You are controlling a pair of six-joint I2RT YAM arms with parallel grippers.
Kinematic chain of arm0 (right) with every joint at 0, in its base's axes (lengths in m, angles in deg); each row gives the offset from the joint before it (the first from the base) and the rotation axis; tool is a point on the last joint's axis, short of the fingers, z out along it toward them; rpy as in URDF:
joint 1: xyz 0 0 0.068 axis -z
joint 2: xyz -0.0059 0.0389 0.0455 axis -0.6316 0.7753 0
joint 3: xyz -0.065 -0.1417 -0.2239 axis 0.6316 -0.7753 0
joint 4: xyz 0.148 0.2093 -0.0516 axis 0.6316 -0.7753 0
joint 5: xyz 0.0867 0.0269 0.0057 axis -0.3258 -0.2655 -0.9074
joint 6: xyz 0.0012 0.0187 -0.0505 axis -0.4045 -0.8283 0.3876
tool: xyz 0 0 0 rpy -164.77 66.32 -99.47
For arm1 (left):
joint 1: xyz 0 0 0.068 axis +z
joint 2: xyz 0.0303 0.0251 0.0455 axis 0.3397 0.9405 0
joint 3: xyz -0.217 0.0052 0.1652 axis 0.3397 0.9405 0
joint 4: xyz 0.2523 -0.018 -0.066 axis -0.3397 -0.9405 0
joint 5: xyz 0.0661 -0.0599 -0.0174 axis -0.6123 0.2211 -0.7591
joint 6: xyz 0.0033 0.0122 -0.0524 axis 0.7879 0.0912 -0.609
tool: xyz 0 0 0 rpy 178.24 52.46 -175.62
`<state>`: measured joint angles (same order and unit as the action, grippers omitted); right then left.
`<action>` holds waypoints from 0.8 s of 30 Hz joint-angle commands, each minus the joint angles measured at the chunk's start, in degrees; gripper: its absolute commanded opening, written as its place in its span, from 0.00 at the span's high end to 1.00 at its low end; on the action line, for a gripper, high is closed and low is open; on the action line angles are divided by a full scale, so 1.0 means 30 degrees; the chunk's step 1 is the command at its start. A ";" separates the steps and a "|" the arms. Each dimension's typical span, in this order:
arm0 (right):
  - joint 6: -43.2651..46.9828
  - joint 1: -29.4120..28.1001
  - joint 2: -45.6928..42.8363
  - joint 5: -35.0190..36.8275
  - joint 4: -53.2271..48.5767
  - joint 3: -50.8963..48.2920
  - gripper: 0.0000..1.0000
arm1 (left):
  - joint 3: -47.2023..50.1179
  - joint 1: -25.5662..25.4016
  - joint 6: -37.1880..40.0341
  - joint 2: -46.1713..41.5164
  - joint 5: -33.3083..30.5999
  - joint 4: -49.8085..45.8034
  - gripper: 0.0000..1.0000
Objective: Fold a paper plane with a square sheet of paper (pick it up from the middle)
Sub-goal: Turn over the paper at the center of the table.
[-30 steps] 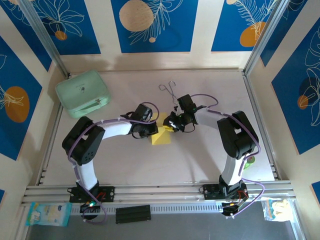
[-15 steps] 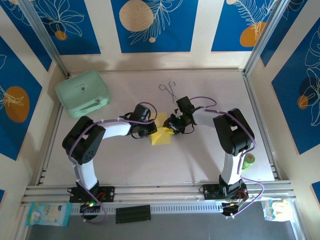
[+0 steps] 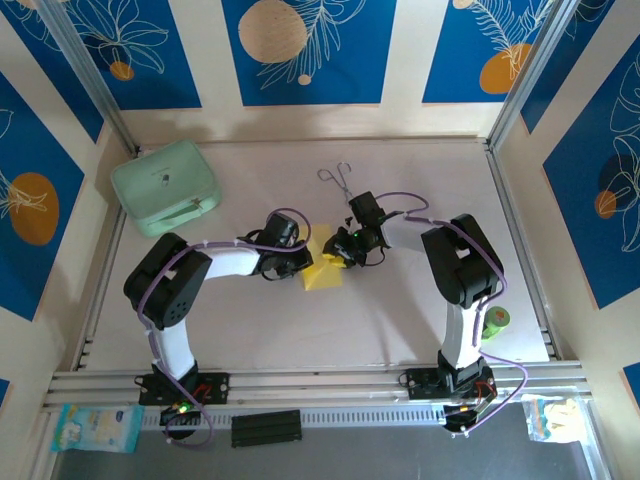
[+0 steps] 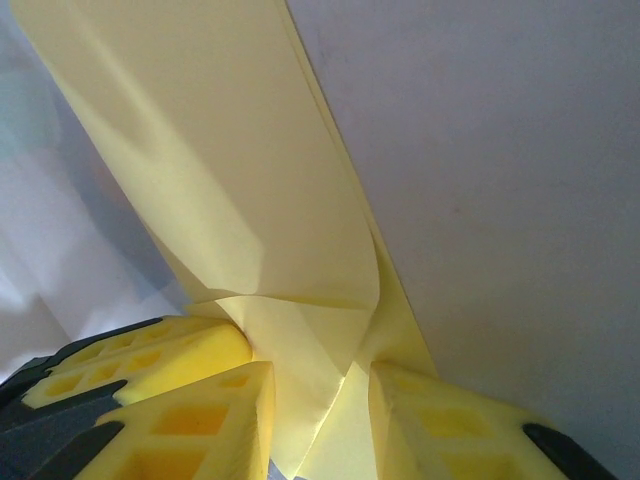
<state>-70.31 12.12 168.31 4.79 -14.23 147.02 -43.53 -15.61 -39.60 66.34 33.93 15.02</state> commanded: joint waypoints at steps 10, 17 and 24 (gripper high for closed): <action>0.0543 -0.0303 0.0734 -0.0616 -0.0562 0.0815 0.73 | 0.0788 0.0201 -0.0628 0.0013 -0.0163 -0.0551 0.91; 0.0733 -0.0308 0.0413 -0.0576 -0.0376 0.0564 0.73 | 0.0818 0.0226 -0.0600 -0.0023 -0.0185 -0.0628 0.91; 0.0841 -0.0357 0.0426 -0.1543 0.0834 0.0230 0.79 | 0.0847 0.0242 -0.0611 -0.0045 -0.0134 -0.0701 0.91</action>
<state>-68.58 11.42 169.23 2.87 -13.27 148.13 -42.72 -15.50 -41.24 66.12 34.13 16.41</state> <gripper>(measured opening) 0.218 0.090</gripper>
